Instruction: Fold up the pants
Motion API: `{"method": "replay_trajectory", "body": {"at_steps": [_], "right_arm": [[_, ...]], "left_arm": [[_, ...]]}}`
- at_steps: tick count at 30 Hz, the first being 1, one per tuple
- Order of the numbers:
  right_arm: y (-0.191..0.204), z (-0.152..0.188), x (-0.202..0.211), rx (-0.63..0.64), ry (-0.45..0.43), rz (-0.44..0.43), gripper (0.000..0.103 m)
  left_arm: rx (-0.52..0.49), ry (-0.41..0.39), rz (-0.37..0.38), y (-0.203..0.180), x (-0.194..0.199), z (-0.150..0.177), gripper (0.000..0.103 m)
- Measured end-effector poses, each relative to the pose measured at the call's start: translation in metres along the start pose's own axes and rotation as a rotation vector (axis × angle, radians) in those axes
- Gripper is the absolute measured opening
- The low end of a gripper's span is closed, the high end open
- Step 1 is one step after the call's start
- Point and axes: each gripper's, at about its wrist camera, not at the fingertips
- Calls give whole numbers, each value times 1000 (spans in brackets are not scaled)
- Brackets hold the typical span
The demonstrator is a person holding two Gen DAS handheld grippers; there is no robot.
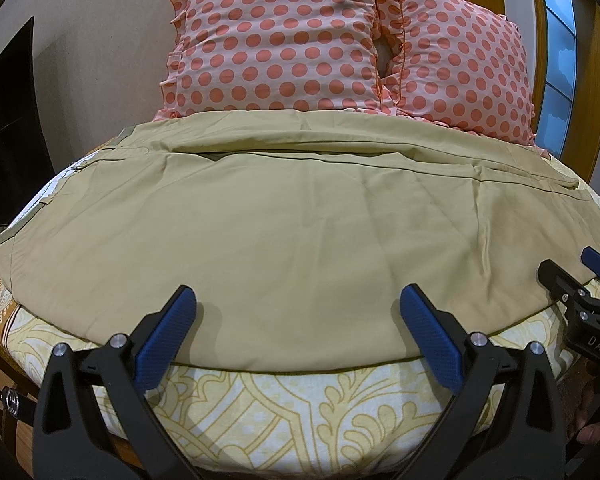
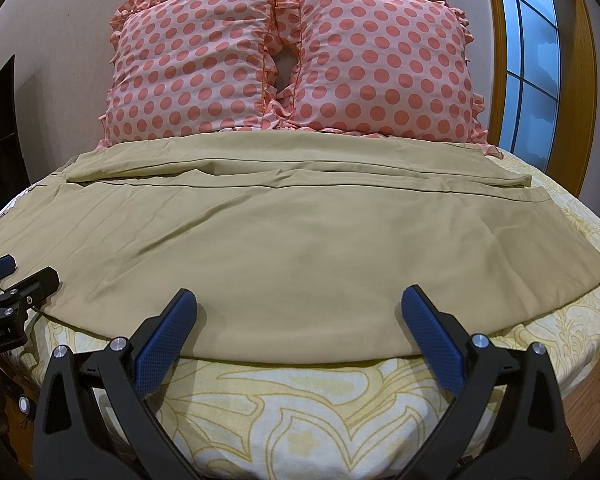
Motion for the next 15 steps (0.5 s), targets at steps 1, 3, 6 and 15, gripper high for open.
{"method": "replay_trajectory", "body": {"at_steps": [1, 3, 6, 15], "right_arm": [[0, 0, 0, 0, 0, 0, 102], [0, 0, 0, 0, -1, 0, 102], [0, 0, 0, 0, 0, 0, 102], [-2, -6, -5, 1, 53, -24, 102]], "left_arm": [[0, 0, 0, 0, 0, 0, 101], [0, 0, 0, 0, 0, 0, 101], [0, 0, 0, 0, 0, 0, 101], [-5, 10, 8, 1, 0, -1, 101]]}}
Point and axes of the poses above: each gripper's, at about its wrist camera, not at the fingertips, and x roughly against the way its jaws point, y to its left, z to its underside, and after that the axes turned 15 degrees about -y, right-handed
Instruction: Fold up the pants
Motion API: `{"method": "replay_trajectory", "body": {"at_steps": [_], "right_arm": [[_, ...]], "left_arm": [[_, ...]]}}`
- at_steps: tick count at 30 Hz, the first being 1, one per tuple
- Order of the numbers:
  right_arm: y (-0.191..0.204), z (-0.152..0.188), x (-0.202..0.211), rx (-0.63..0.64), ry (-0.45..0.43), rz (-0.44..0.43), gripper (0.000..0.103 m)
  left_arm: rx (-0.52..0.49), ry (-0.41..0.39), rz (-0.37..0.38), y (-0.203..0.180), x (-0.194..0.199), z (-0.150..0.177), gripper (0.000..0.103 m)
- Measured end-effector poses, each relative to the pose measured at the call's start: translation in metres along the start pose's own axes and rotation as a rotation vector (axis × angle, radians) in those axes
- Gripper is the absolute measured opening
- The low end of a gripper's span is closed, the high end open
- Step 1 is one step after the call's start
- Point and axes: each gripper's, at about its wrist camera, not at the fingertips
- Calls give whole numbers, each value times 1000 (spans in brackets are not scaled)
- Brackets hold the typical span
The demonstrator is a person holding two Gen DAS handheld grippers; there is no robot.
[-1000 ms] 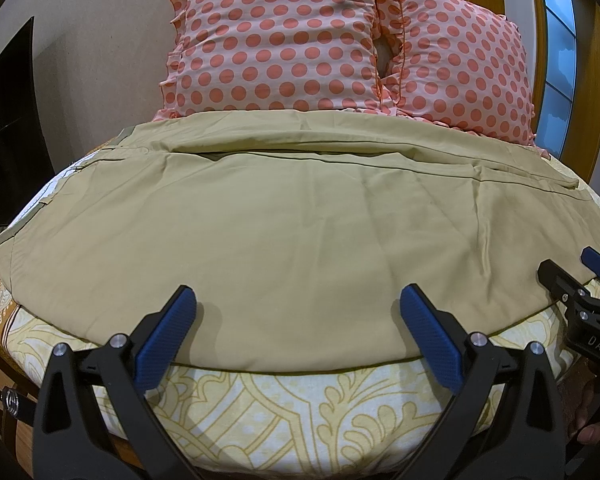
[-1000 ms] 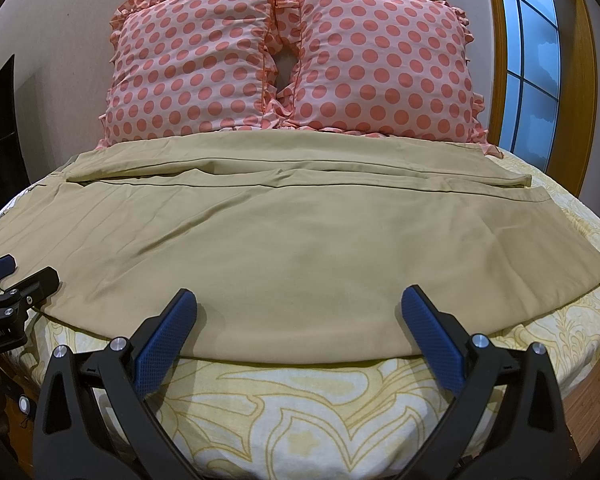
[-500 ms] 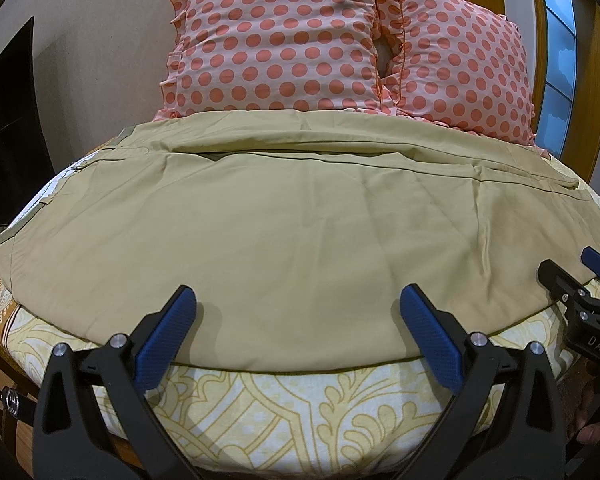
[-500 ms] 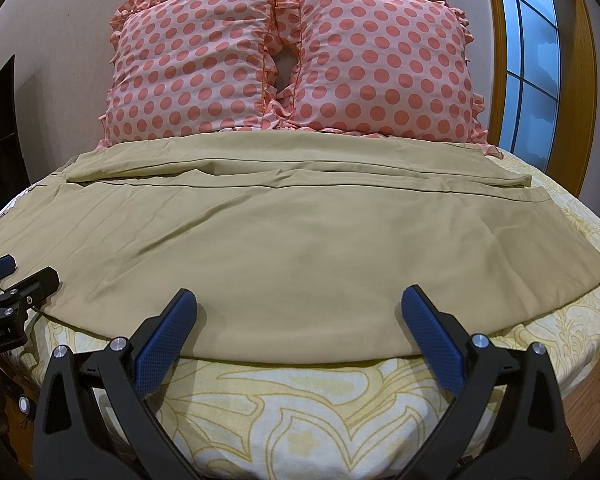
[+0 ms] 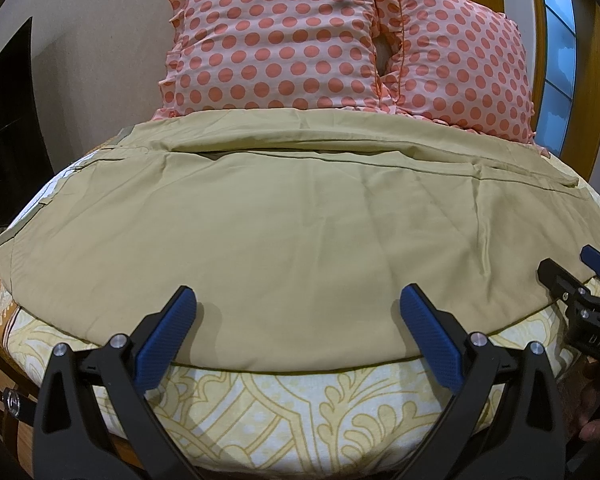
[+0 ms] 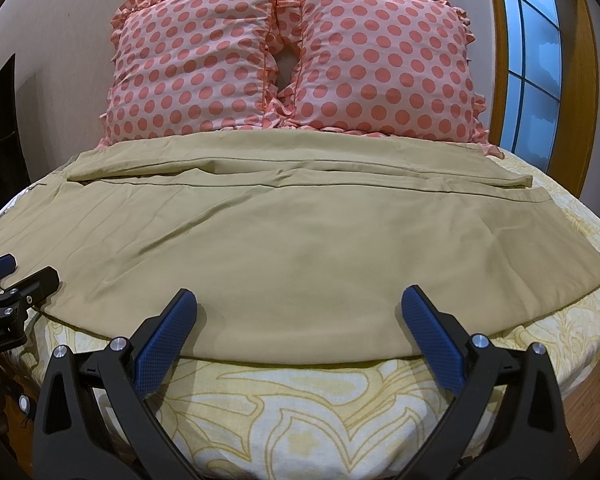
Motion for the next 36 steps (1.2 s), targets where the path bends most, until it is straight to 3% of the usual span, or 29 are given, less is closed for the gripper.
{"method": "replay_trajectory", "body": {"at_steps": [2, 5, 9, 12, 13, 15, 17, 21, 24, 26, 28, 29, 30, 33, 36], "right_arm": [[-12, -18, -7, -38, 53, -35, 102], [-43, -52, -19, -115, 57, -31, 102], [-101, -106, -77, -222, 103, 72, 102], [-154, -138, -154, -341, 164, 190, 102], [-167, -143, -174, -374, 185, 219, 101], [-190, -150, -216, -437, 232, 283, 81], [-210, -155, -260, -465, 279, 373, 75], [-243, -153, -321, -550, 342, 518, 75], [-246, -155, -341, -481, 353, 596, 75], [-241, -154, -351, -385, 358, 638, 67], [-237, -150, -347, -349, 303, 594, 52], [-236, -147, -344, -336, 288, 582, 32], [-240, -144, -339, -344, 267, 545, 21], [-264, -134, -312, -511, 193, 402, 6], [-280, -129, -251, -660, 30, 236, 5]], "left_arm": [[3, 24, 9, 4, 0, -5, 101], [26, 42, -1, 13, -11, -22, 101], [61, -16, -18, 29, -21, -62, 101], [64, -35, -43, 35, -37, -86, 101], [73, -37, -53, 37, -44, -95, 101], [95, -32, -48, 39, -56, -105, 101], [125, -25, -29, 42, -68, -112, 101], [170, -3, -6, 45, -89, -112, 101], [188, 5, 5, 47, -98, -108, 101], [195, 14, 15, 47, -102, -106, 101], [202, 21, 19, 48, -103, -105, 101], [208, 21, 22, 50, -103, -104, 101], [215, 21, 25, 51, -103, -104, 101], [258, -6, 52, 59, -94, -106, 101], [277, -34, 53, 65, -83, -109, 101]]}}
Point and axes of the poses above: each gripper's, at about its wrist camera, not at the fingertips, and x roughly against the way its jaws point, y to its left, z to its underside, and after that the axes turned 15 degrees about -y, right-handed
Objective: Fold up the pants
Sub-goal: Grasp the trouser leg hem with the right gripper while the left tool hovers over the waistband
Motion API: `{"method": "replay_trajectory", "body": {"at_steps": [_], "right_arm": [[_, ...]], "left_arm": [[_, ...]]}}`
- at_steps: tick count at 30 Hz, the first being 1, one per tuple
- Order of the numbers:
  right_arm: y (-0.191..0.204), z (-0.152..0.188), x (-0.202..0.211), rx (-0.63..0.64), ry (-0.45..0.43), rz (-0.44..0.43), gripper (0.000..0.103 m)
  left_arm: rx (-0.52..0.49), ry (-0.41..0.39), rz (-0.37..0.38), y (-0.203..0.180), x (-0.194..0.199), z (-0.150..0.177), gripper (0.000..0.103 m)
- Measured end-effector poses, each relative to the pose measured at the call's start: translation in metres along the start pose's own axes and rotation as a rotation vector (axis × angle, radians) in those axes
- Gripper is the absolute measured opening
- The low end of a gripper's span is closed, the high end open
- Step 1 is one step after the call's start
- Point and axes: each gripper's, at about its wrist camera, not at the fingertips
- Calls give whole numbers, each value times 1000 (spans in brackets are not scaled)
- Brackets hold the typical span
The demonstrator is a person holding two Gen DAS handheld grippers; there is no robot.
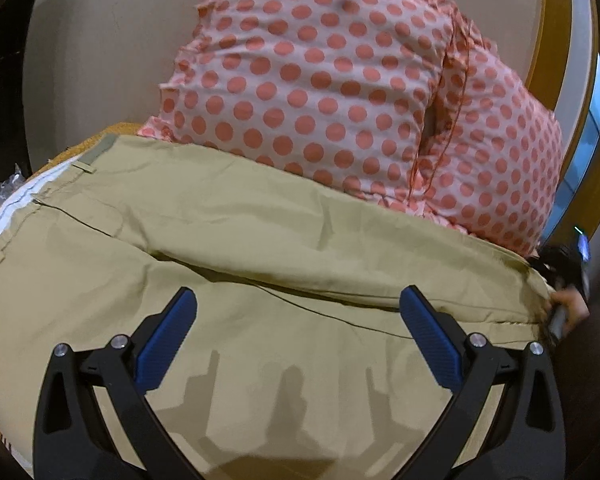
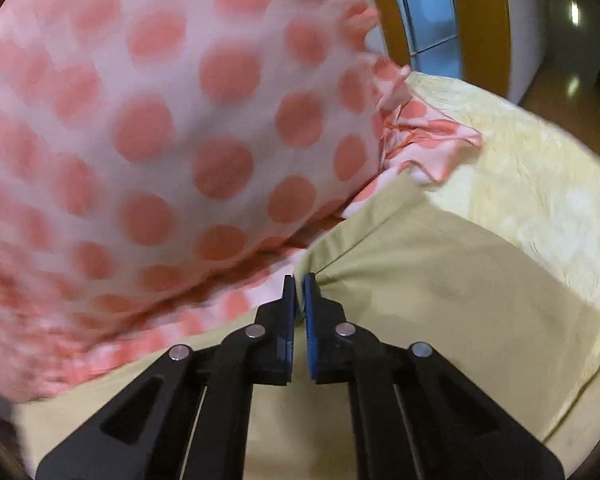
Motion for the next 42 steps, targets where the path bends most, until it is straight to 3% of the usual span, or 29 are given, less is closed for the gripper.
{"method": "replay_trajectory", "body": {"at_steps": [4, 6, 8, 13, 14, 15, 19, 23, 27, 29, 30, 32, 33, 37, 42], "right_arm": [[-38, 6, 101, -141, -71, -232, 5], [-61, 27, 146, -187, -81, -264, 5], [-69, 52, 176, -224, -66, -231, 5], [-93, 79, 177, -328, 41, -163, 7], [-97, 82, 177, -347, 65, -152, 13], [-98, 83, 171, -359, 91, -135, 29], [-99, 92, 180, -363, 119, -97, 32], [-91, 100, 186, -385, 185, -81, 36], [-77, 94, 167, -350, 178, -83, 56], [-74, 87, 153, -322, 131, -73, 55], [-73, 85, 148, -314, 117, -76, 41], [-84, 85, 136, -367, 86, -130, 2], [-93, 84, 139, -419, 56, -188, 2], [-96, 79, 155, -413, -31, -279, 2], [-96, 72, 154, -423, -46, -324, 2]], "left_arm": [[-33, -88, 5, 4, 24, -12, 101], [-45, -107, 2, 7, 29, -18, 101], [-43, -100, 2, 13, 26, -27, 101], [61, -28, 51, 33, -2, -45, 101], [83, -20, 63, 38, -8, -48, 101], [98, -17, 57, 42, -13, -50, 101], [148, 0, -15, 63, -28, -55, 101], [219, -9, -32, 83, -31, -60, 101], [175, 8, -62, 82, -43, -65, 101], [153, 23, -76, 80, -52, -66, 101], [152, 36, -79, 80, -57, -67, 101], [197, 84, -70, 85, -73, -69, 101], [216, 97, -62, 87, -77, -69, 101], [295, 185, -63, 93, -114, -69, 98], [316, 298, -117, 95, -168, -64, 80]]}}
Point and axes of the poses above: each gripper's, at about its wrist camera, not at the fingertips, and x roughly against the way its jaws point, y to its left, z to its underside, and after that the axes turned 15 degrees about -y, right-handed
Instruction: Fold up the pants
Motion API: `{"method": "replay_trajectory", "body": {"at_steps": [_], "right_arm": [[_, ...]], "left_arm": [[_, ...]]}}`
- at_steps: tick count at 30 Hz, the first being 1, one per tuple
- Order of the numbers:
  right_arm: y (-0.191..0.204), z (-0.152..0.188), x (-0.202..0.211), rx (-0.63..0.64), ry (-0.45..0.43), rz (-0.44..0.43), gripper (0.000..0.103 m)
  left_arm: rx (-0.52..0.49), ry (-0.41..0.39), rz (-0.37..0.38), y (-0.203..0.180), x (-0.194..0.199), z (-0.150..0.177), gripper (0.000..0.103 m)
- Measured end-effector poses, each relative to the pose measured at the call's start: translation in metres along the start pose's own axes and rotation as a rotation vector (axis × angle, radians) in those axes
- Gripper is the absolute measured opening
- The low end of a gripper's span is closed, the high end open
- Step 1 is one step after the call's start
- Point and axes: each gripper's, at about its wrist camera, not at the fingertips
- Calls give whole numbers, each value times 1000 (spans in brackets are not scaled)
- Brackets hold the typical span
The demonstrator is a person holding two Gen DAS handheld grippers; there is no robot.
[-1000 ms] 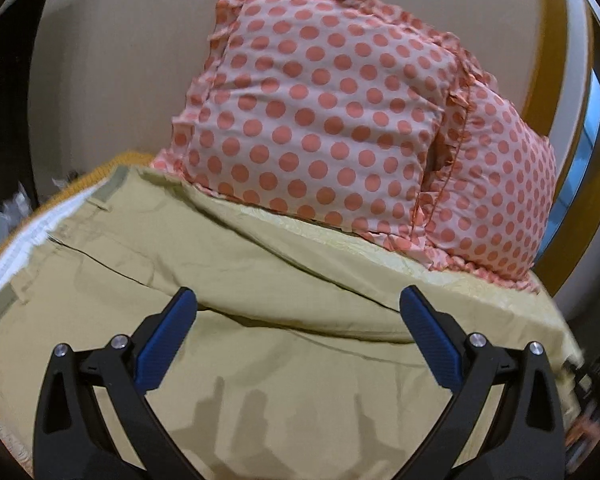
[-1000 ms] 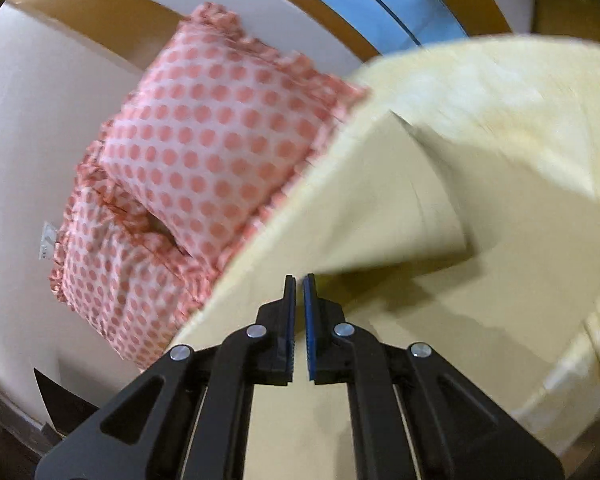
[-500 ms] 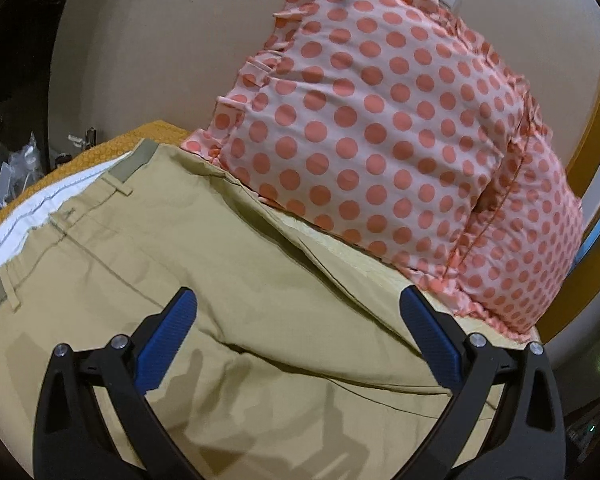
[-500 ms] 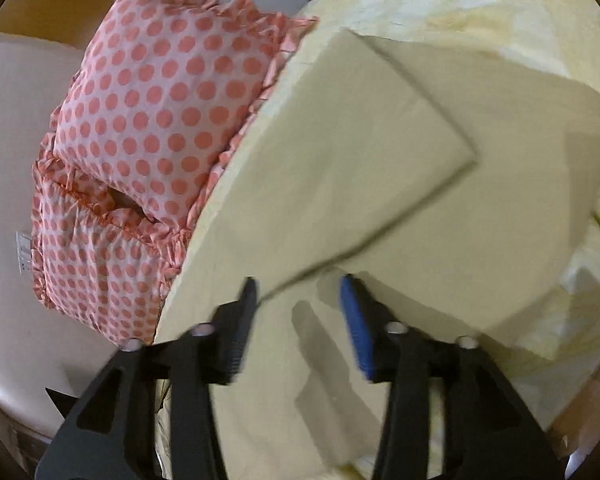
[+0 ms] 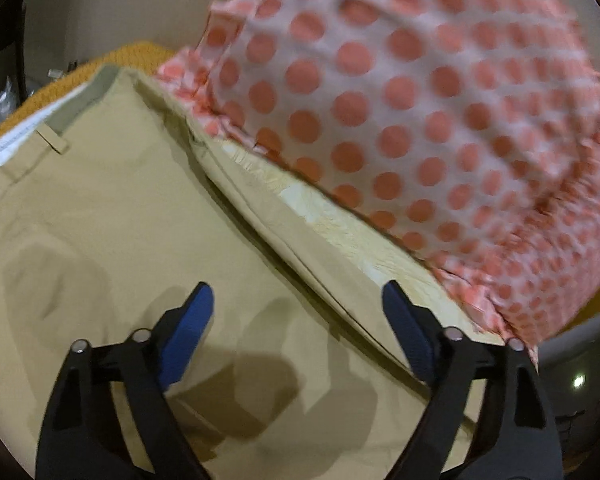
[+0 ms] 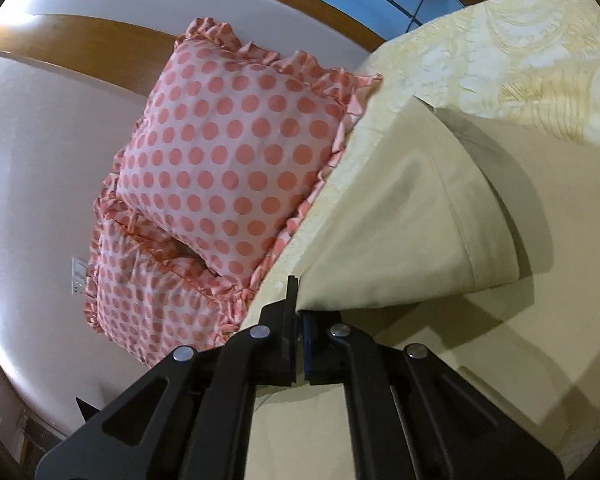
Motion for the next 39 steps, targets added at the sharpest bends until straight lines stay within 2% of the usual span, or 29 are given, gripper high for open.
{"method": "replay_trajectory", "body": {"at_steps": [3, 4, 5, 6, 7, 9, 12, 15, 16, 17, 19, 22, 27, 32, 34, 35, 36, 37, 39], "right_arm": [[1, -3, -6, 16, 7, -2, 2], [1, -4, -8, 17, 10, -4, 2], [2, -3, -8, 18, 6, -4, 2], [4, -5, -9, 22, 5, -10, 2], [6, -9, -8, 23, 5, -27, 2], [15, -15, 1, 38, -5, -64, 2], [28, -22, 25, 103, -37, -84, 2], [22, -22, 48, 148, -33, -53, 2], [17, -20, 54, 160, -22, -29, 2], [10, -16, 58, 169, -10, -3, 2], [-3, -9, 65, 183, 7, 47, 2], [-18, -3, 71, 166, 16, 81, 2], [-26, 3, 84, 187, -5, 125, 2], [-31, 7, 96, 223, -11, 190, 2], [-28, 5, 106, 254, -48, 245, 14], [-29, 2, 111, 249, -68, 276, 40], [-31, -3, 120, 237, -115, 297, 62], [-33, -7, 127, 234, -154, 305, 62], [-38, -10, 128, 231, -168, 344, 60]], "left_arm": [[26, 43, -58, 2, -35, -8, 69], [24, 5, -87, 2, -40, -12, 63], [21, 0, -108, 3, -44, -15, 32], [44, 19, -95, 7, -47, -18, 5], [80, 18, -68, 12, -42, -18, 5], [101, -49, -12, 18, -10, -18, 4], [38, -168, 71, 26, 84, -3, 4], [-27, -248, 85, 38, 163, 27, 5], [-56, -272, 70, 49, 193, 51, 6], [-63, -271, 56, 57, 208, 67, 6], [-57, -250, 27, 76, 226, 99, 6], [-33, -208, -2, 96, 231, 140, 5], [-31, -195, -23, 111, 231, 167, 4], [-73, -195, -29, 114, 230, 181, 6], [-102, -208, -30, 113, 237, 184, 12], [-111, -218, -32, 113, 242, 185, 17], [-117, -227, -35, 112, 248, 186, 22], [-125, -242, -41, 112, 257, 186, 25], [-143, -283, -57, 112, 272, 187, 36]]}}
Point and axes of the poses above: each gripper's, at about its wrist camera, not at the fingertips, and x roughly against the way its jaws point, y to its left, z to its underside, and after that the axes turned 15 degrees about -y, right-handed
